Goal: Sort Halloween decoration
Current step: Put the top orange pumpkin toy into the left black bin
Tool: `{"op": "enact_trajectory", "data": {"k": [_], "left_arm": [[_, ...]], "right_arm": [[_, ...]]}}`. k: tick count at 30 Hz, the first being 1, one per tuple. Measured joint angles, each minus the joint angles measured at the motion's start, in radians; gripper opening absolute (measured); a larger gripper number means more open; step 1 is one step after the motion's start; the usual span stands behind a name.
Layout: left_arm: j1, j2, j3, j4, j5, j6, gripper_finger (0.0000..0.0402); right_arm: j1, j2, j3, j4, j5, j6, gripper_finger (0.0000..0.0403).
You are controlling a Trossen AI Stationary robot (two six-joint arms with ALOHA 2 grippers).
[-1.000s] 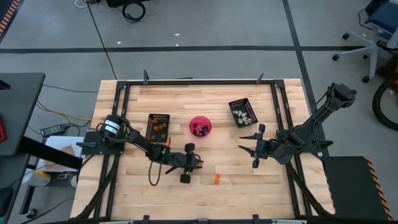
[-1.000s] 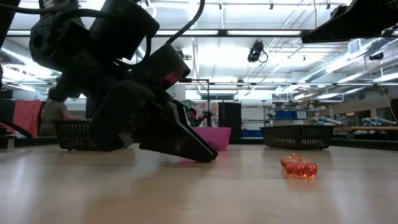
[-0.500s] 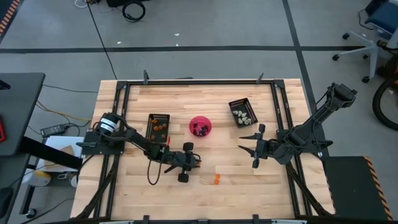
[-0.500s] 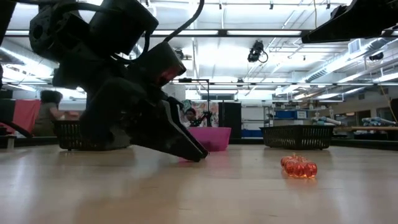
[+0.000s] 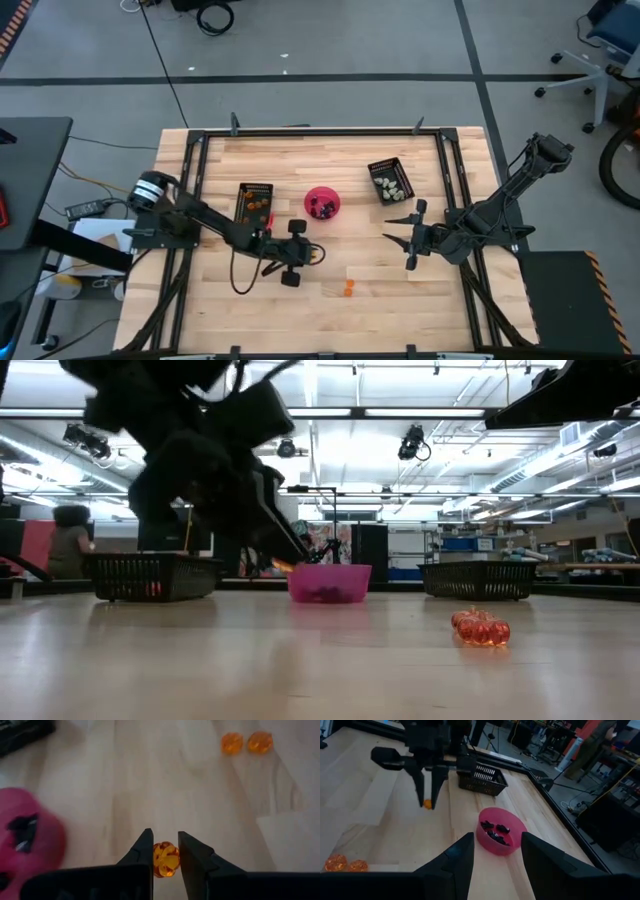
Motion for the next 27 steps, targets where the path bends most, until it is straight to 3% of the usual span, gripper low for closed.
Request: {"op": "enact_trajectory", "data": {"k": [11, 21, 27], "left_arm": [[-0.007, -0.213, 0.008, -0.286, -0.091, -0.034, 0.0035], [0.0, -0.38, 0.006, -0.882, -0.187, -0.315, 0.0014], [-0.01, -0.391, 0.007, -0.884, -0.205, -0.357, 0.0013]], "right_arm": [[0.0, 0.0, 0.0, -0.002, 0.0, 0.0, 0.0167], [0.0, 0.001, 0.0, 0.002, 0.0, 0.003, 0.0167], [0.0, 0.006, 0.0, 0.017, 0.0, -0.01, 0.0167]]}}
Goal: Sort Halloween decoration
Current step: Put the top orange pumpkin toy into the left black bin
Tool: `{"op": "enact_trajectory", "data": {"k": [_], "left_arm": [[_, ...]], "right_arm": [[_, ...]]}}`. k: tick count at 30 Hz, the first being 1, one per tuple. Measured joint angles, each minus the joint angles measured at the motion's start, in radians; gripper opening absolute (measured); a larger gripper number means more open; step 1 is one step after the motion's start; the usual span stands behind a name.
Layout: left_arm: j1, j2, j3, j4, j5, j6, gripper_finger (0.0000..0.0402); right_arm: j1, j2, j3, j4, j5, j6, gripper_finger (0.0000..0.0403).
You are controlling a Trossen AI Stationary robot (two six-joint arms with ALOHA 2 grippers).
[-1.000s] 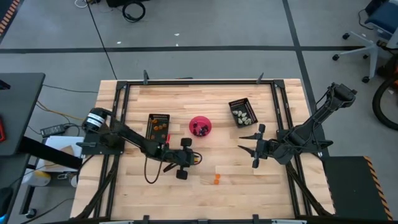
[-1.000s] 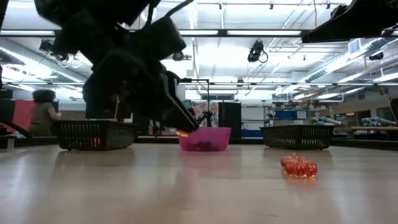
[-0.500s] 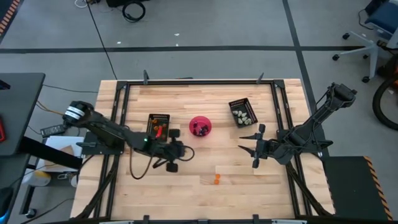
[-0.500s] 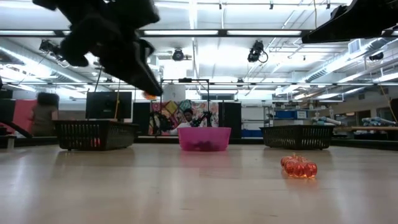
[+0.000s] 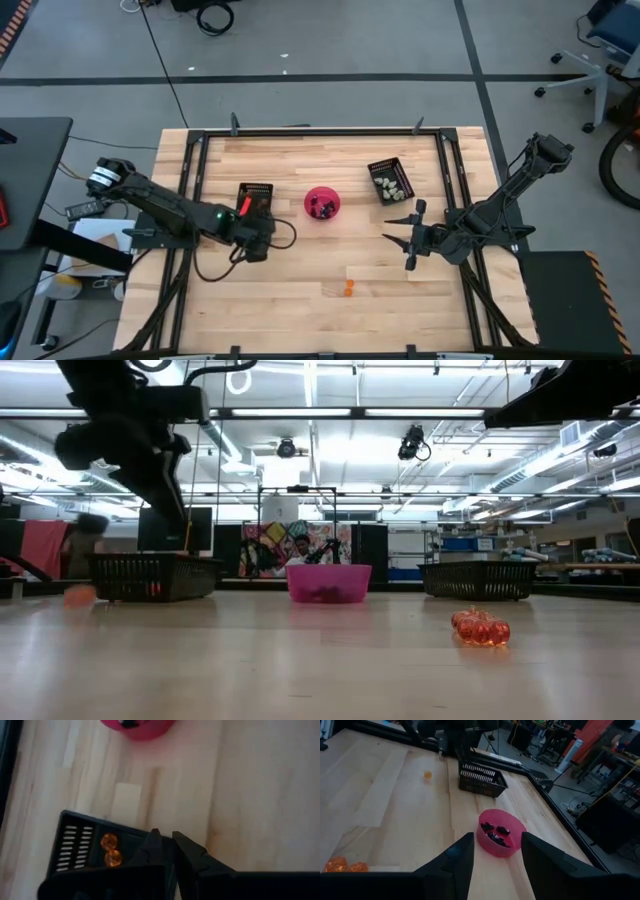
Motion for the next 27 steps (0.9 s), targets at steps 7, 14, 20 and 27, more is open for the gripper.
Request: {"op": "enact_trajectory", "data": {"k": [7, 14, 20, 27], "left_arm": [[-0.082, 0.0, 0.0, 0.009, 0.409, -0.205, 0.0013], [-0.277, 0.009, 0.0, -0.033, 0.594, -0.552, 0.0013], [-0.371, 0.06, 0.0, -0.08, 0.502, -0.753, 0.0038], [-0.419, 0.16, 0.0, -0.059, 0.474, -0.796, 0.0118]], "right_arm": [[0.0, 0.001, 0.0, 0.0, 0.0, 0.012, 0.0167], [0.0, 0.001, 0.0, 0.0, 0.0, -0.006, 0.0167], [0.0, 0.001, 0.0, 0.008, -0.014, -0.05, 0.0167], [-0.019, 0.001, 0.0, 0.031, 0.006, -0.105, 0.0167]]}}
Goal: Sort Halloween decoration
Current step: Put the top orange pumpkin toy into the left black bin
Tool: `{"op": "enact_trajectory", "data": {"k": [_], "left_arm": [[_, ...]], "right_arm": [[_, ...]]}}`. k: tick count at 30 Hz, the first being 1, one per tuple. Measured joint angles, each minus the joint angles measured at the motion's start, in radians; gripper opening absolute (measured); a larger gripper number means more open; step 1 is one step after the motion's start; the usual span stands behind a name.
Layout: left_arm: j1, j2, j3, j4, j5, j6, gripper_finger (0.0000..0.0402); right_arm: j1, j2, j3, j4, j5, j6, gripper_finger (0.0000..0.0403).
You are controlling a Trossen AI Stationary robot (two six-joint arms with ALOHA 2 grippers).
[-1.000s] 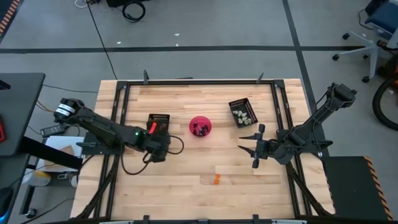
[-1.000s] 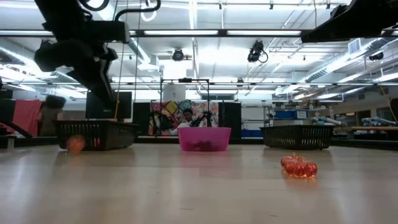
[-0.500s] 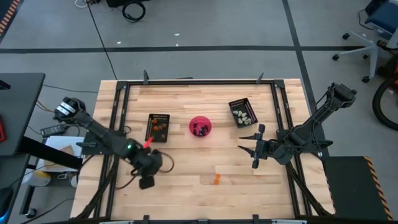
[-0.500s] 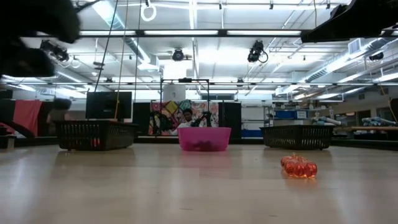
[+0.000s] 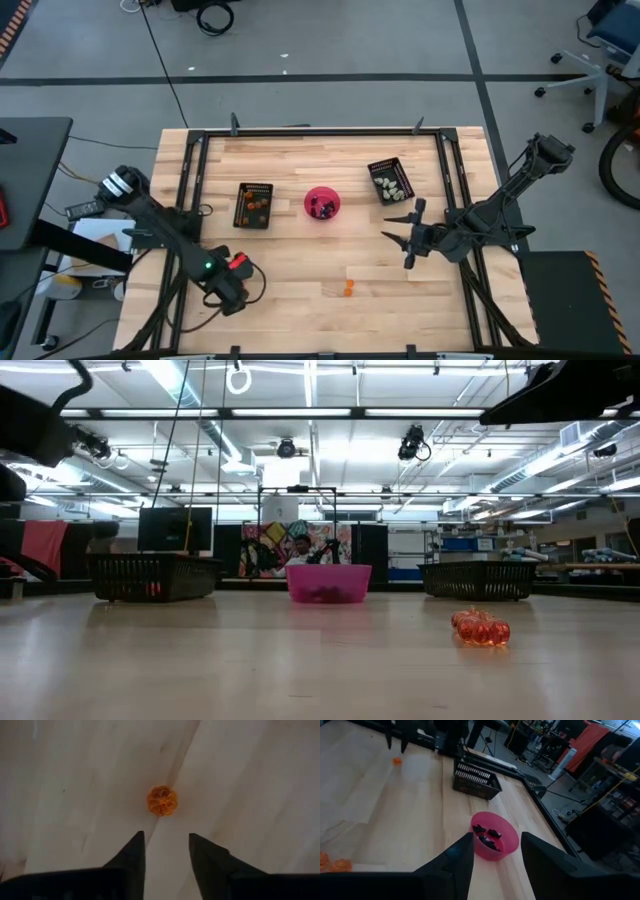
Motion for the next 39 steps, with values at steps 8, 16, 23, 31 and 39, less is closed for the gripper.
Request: {"op": "enact_trajectory", "data": {"k": [8, 16, 23, 31, 39], "left_arm": [[-0.034, 0.084, 0.0, 0.004, -0.092, -0.053, 0.0157], [-0.04, 0.112, 0.0, 0.047, -0.135, -0.051, 0.0156], [-0.039, 0.112, 0.0, 0.063, -0.187, -0.043, 0.0156], [-0.044, 0.125, -0.002, 0.082, -0.191, -0.032, 0.0144], [-0.045, 0.163, 0.001, 0.091, -0.196, -0.004, 0.008]], "right_arm": [[-0.04, 0.0, 0.0, 0.007, -0.036, -0.011, 0.0167], [-0.054, 0.0, 0.0, 0.007, -0.058, -0.008, 0.0167], [-0.054, 0.0, 0.0, 0.007, -0.059, -0.004, 0.0167], [-0.054, 0.0, 0.0, 0.007, -0.08, 0.0, 0.0167], [-0.054, 0.0, 0.0, 0.007, -0.08, 0.0, 0.0167]]}}
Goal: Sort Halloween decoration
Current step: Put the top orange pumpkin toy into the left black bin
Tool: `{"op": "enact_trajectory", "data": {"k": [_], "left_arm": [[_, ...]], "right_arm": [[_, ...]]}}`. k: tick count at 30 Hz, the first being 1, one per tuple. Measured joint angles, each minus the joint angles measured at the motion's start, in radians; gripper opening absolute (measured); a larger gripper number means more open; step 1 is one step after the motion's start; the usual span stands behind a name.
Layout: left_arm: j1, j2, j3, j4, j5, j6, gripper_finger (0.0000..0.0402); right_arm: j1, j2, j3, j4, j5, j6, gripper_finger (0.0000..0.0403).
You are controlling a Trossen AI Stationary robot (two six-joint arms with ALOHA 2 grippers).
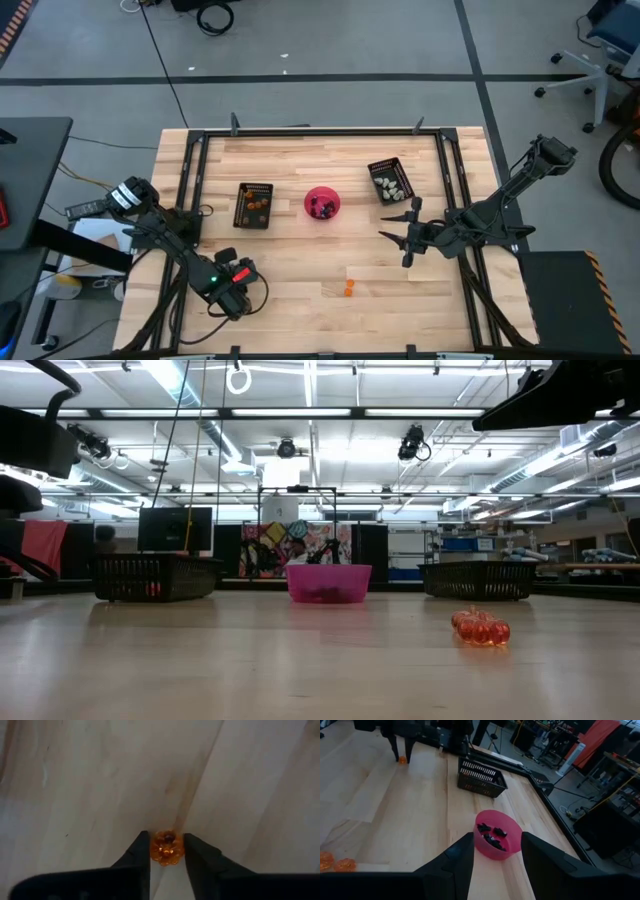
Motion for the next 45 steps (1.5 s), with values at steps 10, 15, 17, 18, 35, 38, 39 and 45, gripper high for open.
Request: {"op": "enact_trajectory", "data": {"k": [10, 15, 17, 18, 35, 38, 39, 45], "left_arm": [[0.0, 0.01, 0.065, -0.105, 0.019, 0.023, 0.0012], [0.003, 0.01, 0.122, -0.169, 0.012, 0.063, 0.0012], [0.006, 0.01, 0.13, -0.202, 0.002, 0.075, 0.0011], [0.009, 0.01, 0.134, -0.199, -0.011, 0.08, 0.0011], [0.02, -0.018, 0.138, -0.243, -0.063, 0.088, 0.0016], [0.01, -0.031, 0.138, -0.277, -0.048, 0.085, 0.0016], [0.005, -0.039, 0.138, -0.289, -0.044, 0.084, 0.0016], [-0.009, -0.039, 0.138, -0.305, 0.076, 0.097, 0.0051]], "right_arm": [[0.0, 0.0, 0.0, 0.0, 0.001, 0.0, 0.0167], [0.0, 0.0, 0.0, 0.0, 0.001, 0.0, 0.0167], [0.0, 0.0, 0.0, -0.001, 0.001, 0.0, 0.0167], [0.0, 0.0, 0.0, -0.001, 0.001, 0.001, 0.0167], [0.0, 0.0, 0.0, 0.0, -0.004, 0.002, 0.0167], [0.0, 0.0, 0.0, 0.0, -0.004, 0.002, 0.0167], [0.0, 0.0, 0.0, 0.0, -0.004, 0.003, 0.0167], [0.0, 0.0, 0.0, 0.003, -0.005, 0.003, 0.0167]]}}
